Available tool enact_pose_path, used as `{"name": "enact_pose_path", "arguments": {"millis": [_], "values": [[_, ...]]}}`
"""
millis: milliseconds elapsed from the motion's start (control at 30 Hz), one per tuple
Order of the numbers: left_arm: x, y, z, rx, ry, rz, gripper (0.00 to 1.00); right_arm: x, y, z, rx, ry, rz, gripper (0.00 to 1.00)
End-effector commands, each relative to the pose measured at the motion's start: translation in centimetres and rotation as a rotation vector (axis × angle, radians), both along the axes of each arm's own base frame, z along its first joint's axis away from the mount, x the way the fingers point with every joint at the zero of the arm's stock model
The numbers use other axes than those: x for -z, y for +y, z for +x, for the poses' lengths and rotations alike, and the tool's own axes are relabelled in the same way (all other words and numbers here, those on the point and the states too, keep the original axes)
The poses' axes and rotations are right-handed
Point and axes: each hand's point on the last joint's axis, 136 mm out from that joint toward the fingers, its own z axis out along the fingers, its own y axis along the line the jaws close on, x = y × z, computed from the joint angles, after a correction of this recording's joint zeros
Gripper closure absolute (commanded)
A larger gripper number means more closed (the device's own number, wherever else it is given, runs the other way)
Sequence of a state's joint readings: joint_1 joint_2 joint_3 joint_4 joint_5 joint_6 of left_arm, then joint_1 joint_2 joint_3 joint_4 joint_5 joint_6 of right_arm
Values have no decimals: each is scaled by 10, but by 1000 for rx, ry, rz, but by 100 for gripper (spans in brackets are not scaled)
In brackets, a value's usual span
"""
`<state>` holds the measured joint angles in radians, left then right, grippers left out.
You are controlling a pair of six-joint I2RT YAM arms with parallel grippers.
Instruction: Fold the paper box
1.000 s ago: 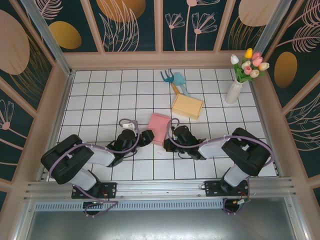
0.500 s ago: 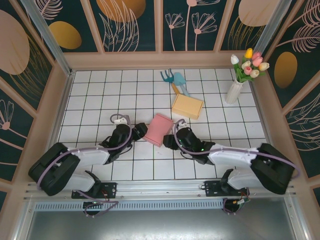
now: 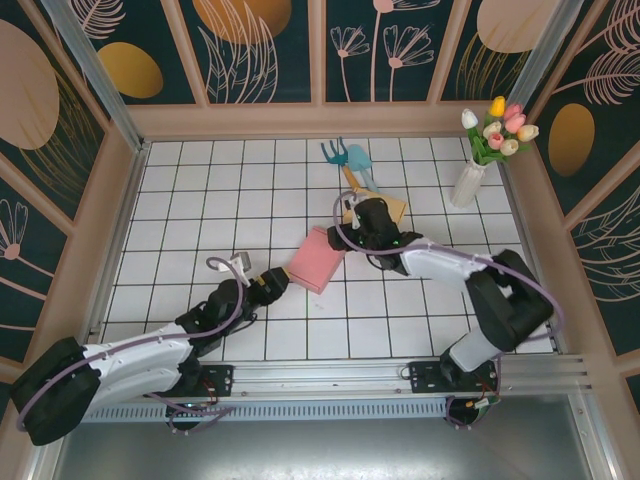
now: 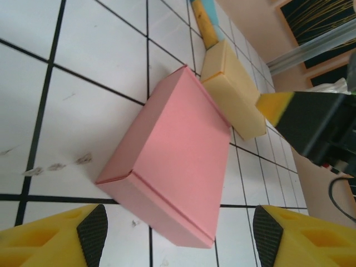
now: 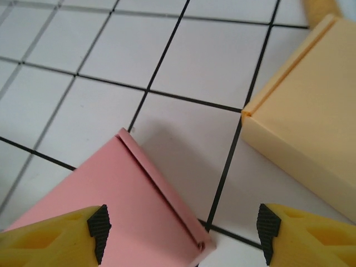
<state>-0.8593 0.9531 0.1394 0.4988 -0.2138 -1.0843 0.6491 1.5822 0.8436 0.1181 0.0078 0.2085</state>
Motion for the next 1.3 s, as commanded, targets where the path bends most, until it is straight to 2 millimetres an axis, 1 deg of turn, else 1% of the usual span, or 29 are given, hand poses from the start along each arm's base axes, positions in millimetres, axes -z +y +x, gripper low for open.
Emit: {"name": "enact_pose_path", "arguments": {"millis": [0, 100, 267, 367, 467, 567, 733, 867, 933, 967, 1000, 1033, 1133, 1267], "values": [[6, -3, -3, 4, 28, -20, 28, 6, 15, 10, -97, 7, -27, 27], [8, -11, -1, 23, 33, -35, 28, 17, 21, 19, -98, 26, -22, 27], [11, -30, 1, 70, 57, -84, 28, 35, 30, 24, -115, 61, -16, 28], [13, -42, 5, 92, 69, -110, 28, 44, 32, 18, -119, 97, 1, 30], [15, -51, 13, 88, 73, -102, 28, 47, 32, 10, -118, 121, 38, 32], [13, -60, 24, 82, 65, -92, 28, 49, 29, 1, -108, 153, 64, 38], [20, -71, 49, 44, 54, -4, 31, 49, 26, -12, -83, 192, 114, 41], [31, -64, 80, -2, 70, 43, 31, 42, 25, -14, -53, 190, 168, 41], [38, -60, 98, -12, 81, 47, 31, 39, 26, -12, -39, 183, 194, 41], [39, -58, 105, -14, 82, 52, 31, 39, 27, -10, -35, 181, 200, 41], [36, -57, 114, -19, 73, 51, 31, 39, 29, -7, -29, 178, 205, 41], [46, -53, 121, -29, 92, 74, 31, 40, 31, -5, -25, 175, 208, 41], [42, -41, 144, -71, 78, 99, 31, 39, 37, 6, -3, 158, 228, 41], [43, -22, 174, -108, 80, 156, 30, 36, 43, 20, 28, 123, 245, 42]]}}
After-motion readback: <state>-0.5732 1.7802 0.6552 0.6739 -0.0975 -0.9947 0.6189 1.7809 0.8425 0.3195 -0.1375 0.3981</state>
